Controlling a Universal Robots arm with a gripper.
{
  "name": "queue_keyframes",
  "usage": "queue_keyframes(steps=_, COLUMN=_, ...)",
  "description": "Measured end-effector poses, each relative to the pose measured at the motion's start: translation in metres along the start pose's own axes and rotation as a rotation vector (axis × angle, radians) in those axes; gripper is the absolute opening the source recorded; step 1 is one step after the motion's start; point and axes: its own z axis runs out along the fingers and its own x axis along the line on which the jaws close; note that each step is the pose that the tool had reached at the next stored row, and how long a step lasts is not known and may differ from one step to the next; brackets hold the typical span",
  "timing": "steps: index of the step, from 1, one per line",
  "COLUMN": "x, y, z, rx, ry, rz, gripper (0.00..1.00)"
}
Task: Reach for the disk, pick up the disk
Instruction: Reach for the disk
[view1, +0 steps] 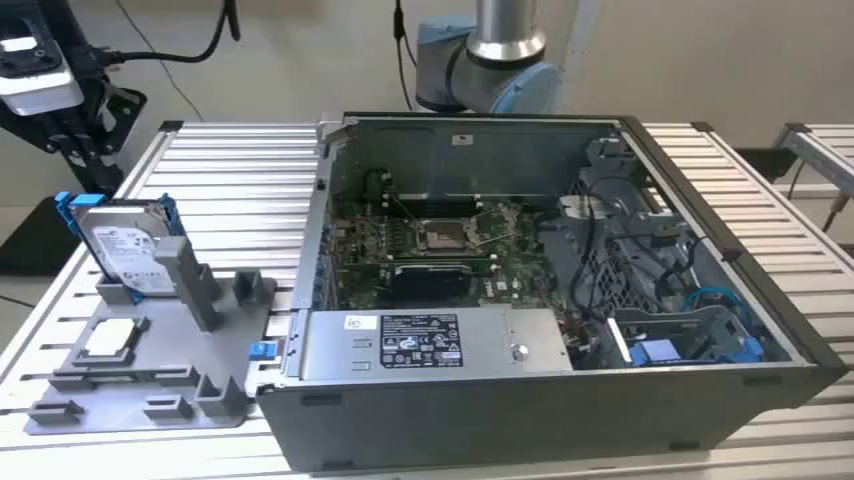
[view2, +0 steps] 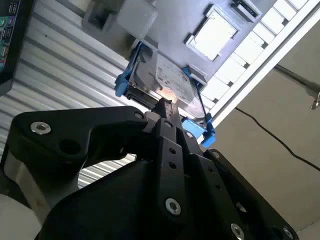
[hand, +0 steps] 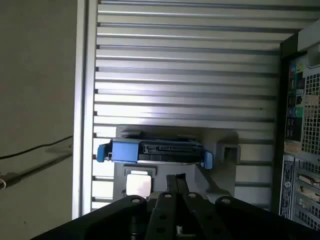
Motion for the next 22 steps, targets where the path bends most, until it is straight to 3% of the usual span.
queue_keyframes(steps=13, x=0.0, y=0.0, z=0.0, rx=-0.0001, ry=-0.0001, rz=0.0, gripper=0.0)
queue_keyframes(steps=16, x=0.0011, y=0.004, z=0.0004, rx=0.0001, ry=0.0001, rz=0.0, gripper=0.0)
queue_keyframes(steps=18, x=0.005, y=0.0105, z=0.0015, rx=0.0001, ry=0.0, rz=0.0, gripper=0.0)
queue_keyframes(steps=22, x=0.0218, y=0.0194, z=0.0043, rx=0.0002, ry=0.0001, rz=0.0, gripper=0.0)
